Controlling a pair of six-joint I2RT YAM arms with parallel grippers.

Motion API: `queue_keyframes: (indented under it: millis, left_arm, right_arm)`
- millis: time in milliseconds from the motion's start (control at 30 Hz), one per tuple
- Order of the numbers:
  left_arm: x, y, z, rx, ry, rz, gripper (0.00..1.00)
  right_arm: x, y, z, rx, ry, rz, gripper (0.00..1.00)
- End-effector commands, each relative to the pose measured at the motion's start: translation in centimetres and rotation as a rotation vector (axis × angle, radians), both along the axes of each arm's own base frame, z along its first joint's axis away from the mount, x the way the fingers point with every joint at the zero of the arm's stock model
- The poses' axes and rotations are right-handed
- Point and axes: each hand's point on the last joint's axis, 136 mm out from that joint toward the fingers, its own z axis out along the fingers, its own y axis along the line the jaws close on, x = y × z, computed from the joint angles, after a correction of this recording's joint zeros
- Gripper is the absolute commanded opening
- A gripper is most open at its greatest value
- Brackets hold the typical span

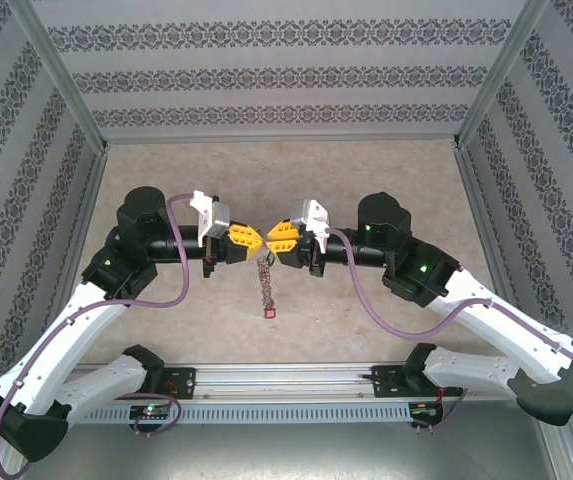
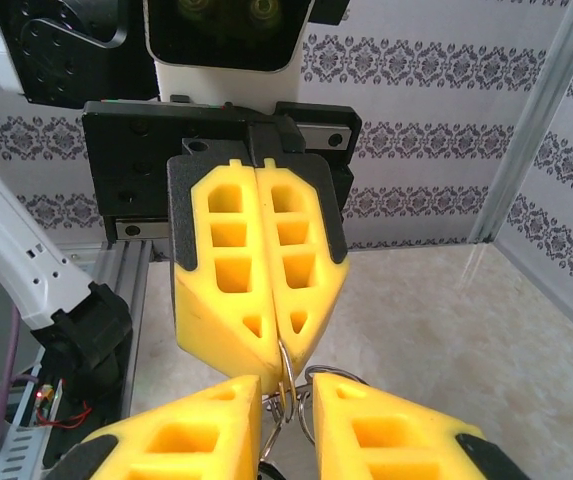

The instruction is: Put the keys on the keyring

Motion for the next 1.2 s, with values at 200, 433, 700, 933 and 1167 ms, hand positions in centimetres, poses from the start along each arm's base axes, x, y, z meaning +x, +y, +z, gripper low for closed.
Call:
queue_keyframes:
  millis: [200,433,700,933,1167]
  left_arm:
    - [-0.9,-0.1,2.4,-0.056,-0.092,-0.033,0.00]
    - [-0.9,-0.1,2.6,-0.064,-0.094,-0.036,0.00]
    - [-0.7,-0.2,2.5,-0.067,-0.091,-0.030,0.00]
    - [-0.6,0.4,1.5,0.019,-0.066,0.017,0.24]
    - [-0.2,1.2,0.4,0.174,-0.085,0.087,0.41]
  right_arm:
    - [-0.5,0.3,0.2,0.014,0.034,0.050,0.25]
    - [-0.4,0.8,-0.3,-0.002,0.054,0.071,0.20]
    - [0.6,0.2,-0.5,-0.025,0.024,-0.001,0.00]
    - [1.7,-1.5,-0.8,-0.106,-0.070,-0.096,0.00]
    - [1.9,-2.2,-0.7,-0.211,-0.143,-0.096,0.00]
